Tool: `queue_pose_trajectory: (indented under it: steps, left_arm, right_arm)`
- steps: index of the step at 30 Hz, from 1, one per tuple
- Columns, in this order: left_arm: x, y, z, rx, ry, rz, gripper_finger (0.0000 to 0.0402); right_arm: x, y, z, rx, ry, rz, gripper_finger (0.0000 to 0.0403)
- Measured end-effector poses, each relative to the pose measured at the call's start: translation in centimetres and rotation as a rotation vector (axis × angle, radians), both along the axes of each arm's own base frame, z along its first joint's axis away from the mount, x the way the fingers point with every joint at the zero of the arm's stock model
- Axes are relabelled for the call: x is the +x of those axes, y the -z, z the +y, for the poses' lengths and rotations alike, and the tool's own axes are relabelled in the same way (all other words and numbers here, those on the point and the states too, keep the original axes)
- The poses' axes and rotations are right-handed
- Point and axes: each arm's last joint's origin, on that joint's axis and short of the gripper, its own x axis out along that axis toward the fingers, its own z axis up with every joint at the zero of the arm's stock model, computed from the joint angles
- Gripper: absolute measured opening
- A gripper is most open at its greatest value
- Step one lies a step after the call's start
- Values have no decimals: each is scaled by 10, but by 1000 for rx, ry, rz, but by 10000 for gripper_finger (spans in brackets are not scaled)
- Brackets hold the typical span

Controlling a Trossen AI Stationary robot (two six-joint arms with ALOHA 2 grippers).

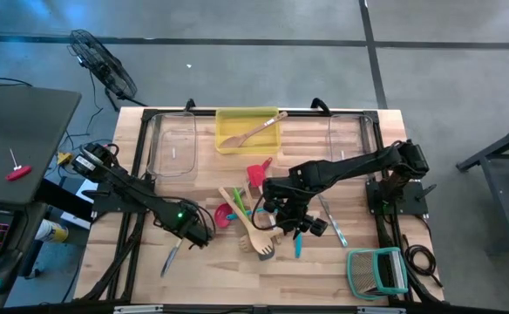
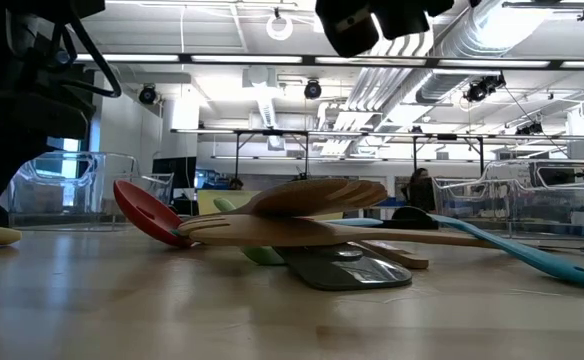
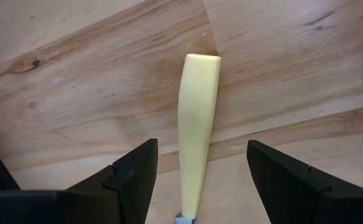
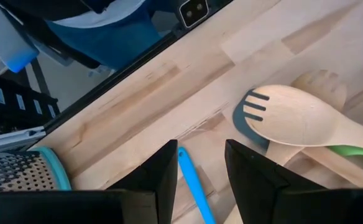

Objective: Pick & Place Kitchen Items
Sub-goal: Put the yellow knife into the left transparent bin

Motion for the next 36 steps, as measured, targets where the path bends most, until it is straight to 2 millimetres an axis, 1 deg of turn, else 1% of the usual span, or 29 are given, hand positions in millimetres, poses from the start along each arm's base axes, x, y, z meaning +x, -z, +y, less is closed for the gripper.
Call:
queue_pose_trajectory:
  steps: [5, 12, 15, 20, 22, 24, 26, 34, 36]
  left_arm:
    - [1, 2, 0, 1, 0, 2, 239]
    - [-6, 25, 3, -53, -8, -30, 239]
    - [-10, 30, 5, -59, -11, -29, 239]
    - [-12, 33, 6, -51, -35, -11, 238]
    - [-12, 33, 6, -51, -35, -11, 232]
    - [-12, 33, 6, -53, -35, -12, 216]
    - [-11, 34, 5, -56, -35, -12, 192]
    - [-12, 34, 5, -58, -29, -9, 62]
    - [-12, 34, 5, -57, -29, -8, 61]
  right_arm:
    - [0, 0, 0, 2, 0, 1, 126]
    - [0, 0, 0, 3, 0, 3, 126]
    - [0, 0, 0, 3, 0, 3, 126]
    - [0, 0, 0, 3, 0, 3, 126]
    - [0, 0, 0, 3, -1, 1, 126]
    - [0, 0, 0, 1, -6, -3, 126]
    - [0, 0, 0, 0, -12, -8, 126]
    - [0, 0, 0, 0, -14, -11, 126]
    - [0, 0, 0, 0, -14, -11, 126]
